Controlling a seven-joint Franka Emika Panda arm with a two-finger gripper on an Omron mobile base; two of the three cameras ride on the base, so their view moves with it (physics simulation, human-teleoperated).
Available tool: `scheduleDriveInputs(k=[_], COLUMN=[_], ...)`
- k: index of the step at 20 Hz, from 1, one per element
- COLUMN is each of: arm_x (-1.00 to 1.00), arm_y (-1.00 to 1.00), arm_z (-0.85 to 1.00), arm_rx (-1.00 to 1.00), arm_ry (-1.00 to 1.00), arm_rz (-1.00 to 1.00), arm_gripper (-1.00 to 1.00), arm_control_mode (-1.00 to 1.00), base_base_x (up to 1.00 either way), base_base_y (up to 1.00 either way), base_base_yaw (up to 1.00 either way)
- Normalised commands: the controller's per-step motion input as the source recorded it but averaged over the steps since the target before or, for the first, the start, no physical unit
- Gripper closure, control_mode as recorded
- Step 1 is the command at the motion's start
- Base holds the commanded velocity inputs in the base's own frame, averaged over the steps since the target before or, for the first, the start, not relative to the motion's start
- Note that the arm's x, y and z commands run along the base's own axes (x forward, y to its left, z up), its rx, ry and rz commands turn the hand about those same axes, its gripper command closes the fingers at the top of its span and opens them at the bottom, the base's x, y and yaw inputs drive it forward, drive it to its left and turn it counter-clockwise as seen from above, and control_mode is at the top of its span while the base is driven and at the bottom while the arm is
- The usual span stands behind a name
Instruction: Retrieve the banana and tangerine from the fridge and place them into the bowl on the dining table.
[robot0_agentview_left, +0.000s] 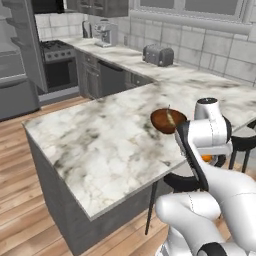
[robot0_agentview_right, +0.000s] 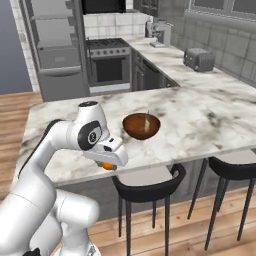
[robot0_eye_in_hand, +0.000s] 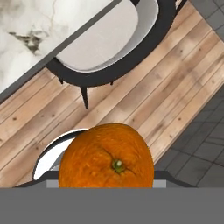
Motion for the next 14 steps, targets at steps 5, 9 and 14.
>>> scheduleDriveInputs(k=[5, 9, 14], arm_x=[0.00, 0.00, 0.12], arm_y=[0.00, 0.00, -0.06], arm_z=[0.00, 0.00, 0.00], arm_rx=[0.00, 0.00, 0.03], arm_ry=[0.00, 0.00, 0.00], arm_rz=[0.00, 0.00, 0.03], arm_gripper=[1.00, 1.00, 1.00], arm_control_mode=[1.00, 1.00, -1.00], base_base_x=[0.07, 0.24, 0.14], base_base_y=[-0.52, -0.42, -0.19], base_base_yaw=[0.07, 0.09, 0.04])
